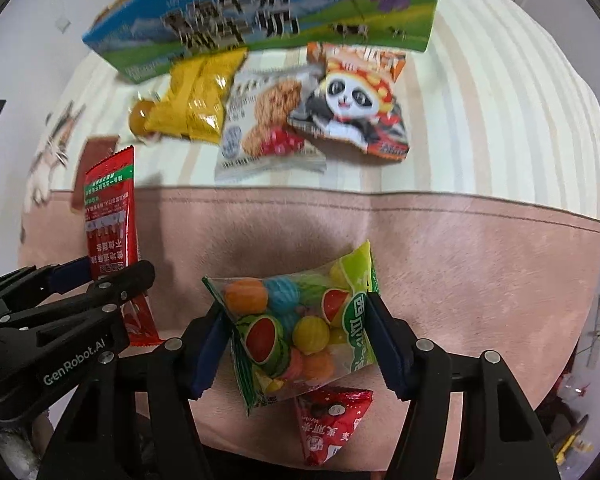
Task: Organize snacks
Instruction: 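Carry the red packet and candy bag into the box and open both tools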
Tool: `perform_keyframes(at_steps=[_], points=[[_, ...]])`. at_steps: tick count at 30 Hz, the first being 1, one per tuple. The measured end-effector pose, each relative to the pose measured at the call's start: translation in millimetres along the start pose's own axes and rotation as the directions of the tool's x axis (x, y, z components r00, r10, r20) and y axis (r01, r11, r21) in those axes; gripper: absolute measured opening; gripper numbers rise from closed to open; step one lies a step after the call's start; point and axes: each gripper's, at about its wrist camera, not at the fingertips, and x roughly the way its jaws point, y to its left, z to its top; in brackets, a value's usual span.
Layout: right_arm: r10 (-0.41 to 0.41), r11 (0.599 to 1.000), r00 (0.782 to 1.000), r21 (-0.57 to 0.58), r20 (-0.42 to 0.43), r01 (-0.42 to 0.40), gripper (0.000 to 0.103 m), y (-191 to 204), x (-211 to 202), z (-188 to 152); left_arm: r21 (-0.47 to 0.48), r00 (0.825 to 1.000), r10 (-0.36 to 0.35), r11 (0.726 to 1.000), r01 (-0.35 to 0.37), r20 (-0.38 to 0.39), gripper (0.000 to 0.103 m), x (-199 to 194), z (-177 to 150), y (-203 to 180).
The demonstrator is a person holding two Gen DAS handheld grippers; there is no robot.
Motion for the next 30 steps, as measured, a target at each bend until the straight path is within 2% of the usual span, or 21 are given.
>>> perform_keyframes(at_steps=[5,8,13,16,18,22,26,30], points=[[0.060,0.998,0.997,0.029,0.058,-0.062,0.067,-6,-32,10,0.011,0.997,-0.040,0.999,0.040,0.059,0.046,-36,18,-3],[0.083,0.996,0.992,0.033,0.097,-0.087,0.067,-9,-60,24,0.026,0.993,-0.064,0.998,0.062,0.101,0.046,-61,41,-5],[0.115,0.992,0.975,0.031,0.189,-0.123,0.067,-17,-106,71,0.056,0.981,-0.090,0.995,0.082,0.170,0.046,-103,88,-4],[0.122,0.991,0.960,0.025,0.251,-0.133,0.067,-21,-133,104,0.083,0.974,-0.078,0.995,0.061,0.212,0.046,-120,123,0],[0.114,0.992,0.952,0.022,0.283,-0.125,0.067,-22,-146,127,0.106,0.970,-0.049,0.994,0.024,0.238,0.046,-128,152,-2],[0.097,0.993,0.945,0.029,0.314,-0.111,0.067,-29,-161,176,0.129,0.970,-0.011,0.991,-0.021,0.245,0.046,-127,199,0],[0.086,0.994,0.951,0.042,0.298,-0.103,0.067,-36,-156,220,0.144,0.972,0.041,0.987,-0.076,0.233,0.046,-113,245,4],[0.063,0.995,0.966,0.054,0.252,-0.078,0.067,-37,-133,256,0.160,0.973,0.091,0.979,-0.126,0.214,0.046,-93,284,8]])
